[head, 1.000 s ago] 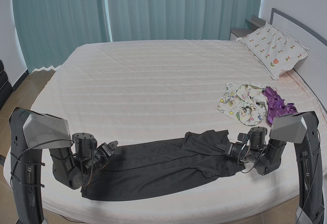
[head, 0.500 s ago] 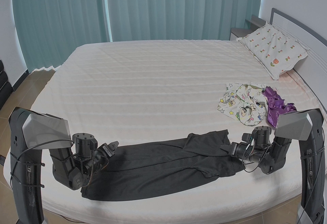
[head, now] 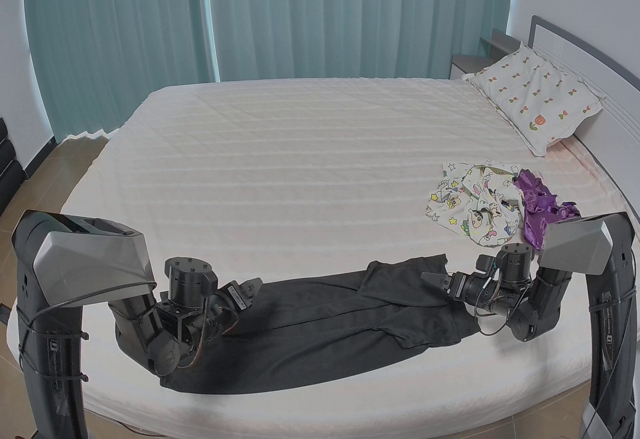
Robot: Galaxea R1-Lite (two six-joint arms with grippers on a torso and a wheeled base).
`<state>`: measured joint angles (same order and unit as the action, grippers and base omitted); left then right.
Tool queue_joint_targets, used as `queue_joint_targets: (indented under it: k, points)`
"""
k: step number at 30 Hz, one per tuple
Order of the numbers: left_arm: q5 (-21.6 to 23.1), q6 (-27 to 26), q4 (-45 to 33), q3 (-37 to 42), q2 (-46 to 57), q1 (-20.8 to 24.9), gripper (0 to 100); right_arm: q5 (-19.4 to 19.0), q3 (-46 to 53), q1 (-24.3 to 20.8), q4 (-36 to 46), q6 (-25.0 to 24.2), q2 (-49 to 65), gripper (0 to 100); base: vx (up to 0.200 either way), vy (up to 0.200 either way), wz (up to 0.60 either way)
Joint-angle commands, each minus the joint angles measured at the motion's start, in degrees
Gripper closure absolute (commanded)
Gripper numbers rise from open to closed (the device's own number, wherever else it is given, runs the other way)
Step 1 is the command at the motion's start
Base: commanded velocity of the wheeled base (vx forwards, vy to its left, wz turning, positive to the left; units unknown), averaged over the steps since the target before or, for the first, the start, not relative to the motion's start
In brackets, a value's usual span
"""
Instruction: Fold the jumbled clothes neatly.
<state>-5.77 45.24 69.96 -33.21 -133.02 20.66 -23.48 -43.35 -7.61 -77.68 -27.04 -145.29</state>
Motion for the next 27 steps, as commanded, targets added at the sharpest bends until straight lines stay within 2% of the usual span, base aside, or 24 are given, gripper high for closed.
queue_joint_targets:
  k: [1,3,6,9,27]
  points:
    - [-2.3,0.1,-7.1,-4.8,2.9,4.6,0,0.1,0.3,0.0,-0.6,-0.1,-0.1,0,0.0,0.0,0.0]
    - [-2.6,0.8,-7.3,-5.3,2.9,5.0,0,0.0,0.3,0.0,-0.6,-0.1,-0.1,0,0.0,0.0,0.0]
    - [-2.8,4.6,-8.1,-6.7,2.5,5.8,0,0.0,0.1,0.0,-0.8,-0.4,0.1,0,0.0,0.0,0.0]
    - [-3.6,5.0,-9.5,-7.0,2.7,6.8,0,0.0,0.2,0.1,-2.1,-0.9,0.3,0,0.0,0.0,0.0]
    - [-4.1,7.1,-10.2,-8.8,2.2,10.8,0,0.7,0.3,1.1,-4.4,-3.4,1.8,0,0.0,-0.2,0.0]
